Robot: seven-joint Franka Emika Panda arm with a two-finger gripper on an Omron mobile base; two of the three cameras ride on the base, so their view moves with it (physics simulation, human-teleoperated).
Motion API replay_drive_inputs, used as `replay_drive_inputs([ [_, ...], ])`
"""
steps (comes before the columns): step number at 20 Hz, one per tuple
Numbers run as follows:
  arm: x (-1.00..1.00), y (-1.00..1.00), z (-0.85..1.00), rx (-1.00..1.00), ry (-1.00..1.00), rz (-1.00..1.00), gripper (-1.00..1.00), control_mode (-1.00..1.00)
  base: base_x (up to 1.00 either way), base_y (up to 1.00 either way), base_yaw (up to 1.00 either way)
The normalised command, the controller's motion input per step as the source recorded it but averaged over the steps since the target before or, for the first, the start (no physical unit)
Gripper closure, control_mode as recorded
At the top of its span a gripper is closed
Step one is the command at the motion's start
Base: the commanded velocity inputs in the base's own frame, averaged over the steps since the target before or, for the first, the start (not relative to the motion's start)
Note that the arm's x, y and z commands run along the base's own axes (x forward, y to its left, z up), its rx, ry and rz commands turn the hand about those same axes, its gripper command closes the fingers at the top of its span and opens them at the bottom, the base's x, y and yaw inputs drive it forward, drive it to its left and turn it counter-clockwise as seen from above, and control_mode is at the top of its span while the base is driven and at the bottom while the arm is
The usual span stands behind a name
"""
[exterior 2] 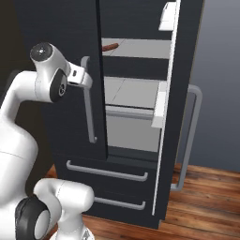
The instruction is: Move the hot dog bun to the plate on the dining table and place the condiment next to that plate. Then navigate to the fridge and take the sausage and place it on the plate as well.
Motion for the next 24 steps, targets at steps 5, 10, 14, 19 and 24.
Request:
replay_drive_inputs([
  [5, 0.39, 0.03, -0.17, 0.0, 0.0, 0.0, -1.0, -1.0, 0.0, 0.0, 0.0],
  [10, 0.47, 0.11, -0.16, 0.0, 0.0, 0.0, -1.0, -1.0, 0.0, 0.0, 0.0],
  [14, 0.47, 0.08, -0.2, 0.0, 0.0, 0.0, -1.0, -1.0, 0.0, 0.0, 0.0],
  [19, 0.46, 0.01, -0.22, 0.0, 0.0, 0.0, -1.0, -1.0, 0.0, 0.0, 0.0],
  [24, 0.5, 0.0, -0.2, 0.0, 0.0, 0.0, -1.0, -1.0, 0.0, 0.0, 0.0],
])
